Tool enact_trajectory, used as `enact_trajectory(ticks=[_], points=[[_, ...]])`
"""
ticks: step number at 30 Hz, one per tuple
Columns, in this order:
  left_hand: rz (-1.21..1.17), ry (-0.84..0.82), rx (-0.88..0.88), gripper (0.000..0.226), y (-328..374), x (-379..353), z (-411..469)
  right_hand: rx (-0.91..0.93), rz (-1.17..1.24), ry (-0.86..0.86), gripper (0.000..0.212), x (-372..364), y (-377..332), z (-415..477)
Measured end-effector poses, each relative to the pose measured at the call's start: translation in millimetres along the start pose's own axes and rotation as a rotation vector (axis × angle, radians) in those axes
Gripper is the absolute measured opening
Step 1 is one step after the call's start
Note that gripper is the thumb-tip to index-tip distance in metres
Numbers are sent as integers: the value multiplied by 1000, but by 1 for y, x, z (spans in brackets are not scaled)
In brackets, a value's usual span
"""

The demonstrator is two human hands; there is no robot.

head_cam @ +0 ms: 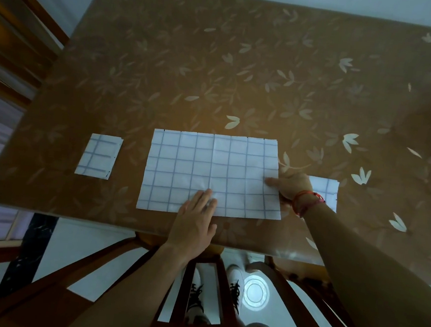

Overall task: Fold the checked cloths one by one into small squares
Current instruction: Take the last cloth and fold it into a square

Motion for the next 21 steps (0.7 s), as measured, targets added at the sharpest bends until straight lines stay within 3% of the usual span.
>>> enact_trajectory(ticks=[5, 11, 16, 19, 21], points=[[-8, 9, -7, 60, 0, 3, 0, 56, 16, 32, 26, 2, -14, -1], [-41, 14, -17, 61, -1, 4, -2, -65, 328, 67, 19, 4, -7, 7], [-31, 29, -23, 66, -5, 6, -4, -143, 439, -156, 52, -18, 4, 6], [-10, 9, -44, 70, -5, 4, -3, -171, 524, -196, 27, -20, 5, -13], [10, -12, -59, 73, -3, 3, -1, -214, 536, -194, 22, -17, 14, -22]])
Point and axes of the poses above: each hand's wrist, its own z-axis towards the middle knuckle, its own x-axis out of the back of the hand, y = z × x, the point moved 10 cm from there along z, towards the middle knuckle, and after that the axes turned 4 degrees about z, right-handed, at the moved point
